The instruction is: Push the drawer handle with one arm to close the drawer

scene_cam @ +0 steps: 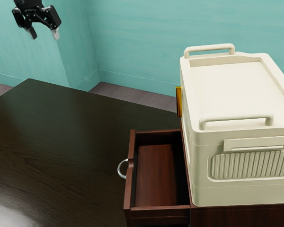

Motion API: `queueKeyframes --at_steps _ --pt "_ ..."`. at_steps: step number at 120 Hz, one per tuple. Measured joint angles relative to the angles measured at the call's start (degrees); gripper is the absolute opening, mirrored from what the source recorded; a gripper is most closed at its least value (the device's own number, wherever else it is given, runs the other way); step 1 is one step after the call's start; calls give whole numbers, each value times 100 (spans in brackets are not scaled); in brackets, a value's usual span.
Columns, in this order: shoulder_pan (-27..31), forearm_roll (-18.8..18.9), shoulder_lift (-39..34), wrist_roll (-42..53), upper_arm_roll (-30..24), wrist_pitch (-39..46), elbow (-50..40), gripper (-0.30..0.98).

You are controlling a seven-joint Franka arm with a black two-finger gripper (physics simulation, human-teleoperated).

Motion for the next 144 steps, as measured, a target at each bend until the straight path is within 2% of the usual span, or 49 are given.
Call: queueKeyframes --at_steps 33,42,49,55,66,80,94,109,122,144 --pt "32 -40 -58 284 4 -113 7 66" --pt "-50 -23 -833 376 -18 -131 -7 66" --pt "-208 35 -1797 639 -50 -243 -608 66" --pt "-419 475 -2785 852 -292 -314 -1665 66" --pt "-961 1427 -4111 1066 -679 -401 -3203 66" --pt "-1257 1980 -5095 1343 -487 -214 -4989 66" --pt "-1385 2185 -5284 1699 -126 332 -6334 66" --pt "-1559 2166 -5278 2177 -37 1082 -7317 66" --pt "-1703 2140 -5239 2590 -29 1725 -7780 63" --pt "-1967 2072 -5015 3151 -32 2586 -8128 46"
